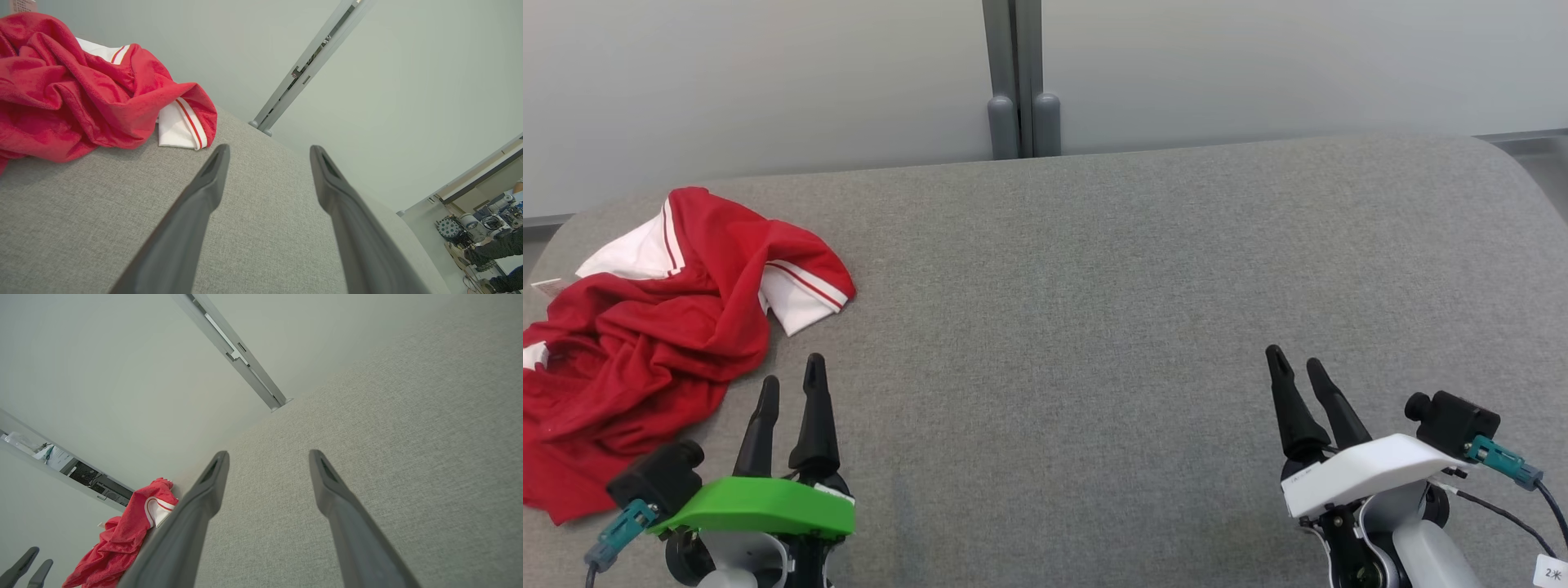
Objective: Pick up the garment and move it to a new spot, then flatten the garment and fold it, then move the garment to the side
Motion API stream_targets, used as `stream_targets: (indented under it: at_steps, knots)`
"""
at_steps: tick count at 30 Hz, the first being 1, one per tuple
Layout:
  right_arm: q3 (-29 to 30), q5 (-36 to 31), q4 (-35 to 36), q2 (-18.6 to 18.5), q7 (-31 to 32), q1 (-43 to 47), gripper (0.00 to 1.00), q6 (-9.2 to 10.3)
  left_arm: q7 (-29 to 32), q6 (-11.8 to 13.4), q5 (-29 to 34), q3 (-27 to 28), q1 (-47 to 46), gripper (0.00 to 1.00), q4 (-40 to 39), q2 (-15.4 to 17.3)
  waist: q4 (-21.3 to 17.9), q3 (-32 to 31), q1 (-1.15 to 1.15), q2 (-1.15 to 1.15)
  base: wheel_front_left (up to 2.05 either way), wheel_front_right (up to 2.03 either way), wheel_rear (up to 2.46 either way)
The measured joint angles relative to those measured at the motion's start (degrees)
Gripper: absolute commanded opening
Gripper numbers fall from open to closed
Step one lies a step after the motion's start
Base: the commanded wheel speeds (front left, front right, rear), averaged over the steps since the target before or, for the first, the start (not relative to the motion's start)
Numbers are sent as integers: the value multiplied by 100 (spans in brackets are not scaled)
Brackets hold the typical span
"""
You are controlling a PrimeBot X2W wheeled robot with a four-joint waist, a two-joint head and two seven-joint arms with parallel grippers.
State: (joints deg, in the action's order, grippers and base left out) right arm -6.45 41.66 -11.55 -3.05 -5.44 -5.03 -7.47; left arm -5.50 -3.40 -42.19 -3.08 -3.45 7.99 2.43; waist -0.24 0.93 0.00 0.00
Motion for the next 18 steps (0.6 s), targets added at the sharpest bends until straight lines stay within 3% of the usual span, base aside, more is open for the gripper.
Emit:
stream_targets:
  at_steps: [18]
  knots:
    - [-10, -1446, 40, 27, -282, 3, 100, -1, -291, 116, 1294, -214, 56, 100, -207, 4, -16, -12, 0, 0, 0, 0, 0]
